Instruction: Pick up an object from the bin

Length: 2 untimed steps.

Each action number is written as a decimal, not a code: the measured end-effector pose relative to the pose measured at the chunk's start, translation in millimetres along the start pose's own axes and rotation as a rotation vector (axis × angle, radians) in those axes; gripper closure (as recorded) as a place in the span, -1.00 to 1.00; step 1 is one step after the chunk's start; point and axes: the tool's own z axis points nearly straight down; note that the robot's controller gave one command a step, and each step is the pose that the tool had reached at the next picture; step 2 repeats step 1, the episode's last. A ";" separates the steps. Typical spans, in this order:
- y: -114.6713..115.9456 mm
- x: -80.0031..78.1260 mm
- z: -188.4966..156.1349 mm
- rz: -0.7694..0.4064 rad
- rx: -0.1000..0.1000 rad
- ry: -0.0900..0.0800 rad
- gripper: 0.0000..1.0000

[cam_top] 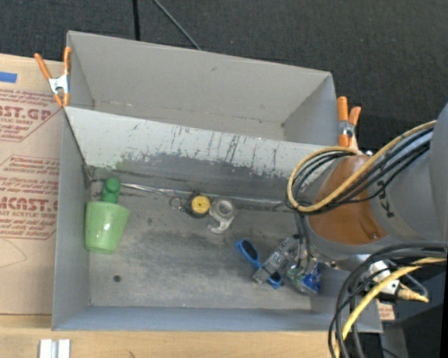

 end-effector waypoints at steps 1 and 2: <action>1.5 -1.2 -77.6 -0.001 -0.005 -0.008 1.00; 1.5 -1.2 -77.6 -0.001 -0.005 -0.008 1.00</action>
Offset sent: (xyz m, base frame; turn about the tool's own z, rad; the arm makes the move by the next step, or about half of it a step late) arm 0.0000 0.0001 0.0741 0.0000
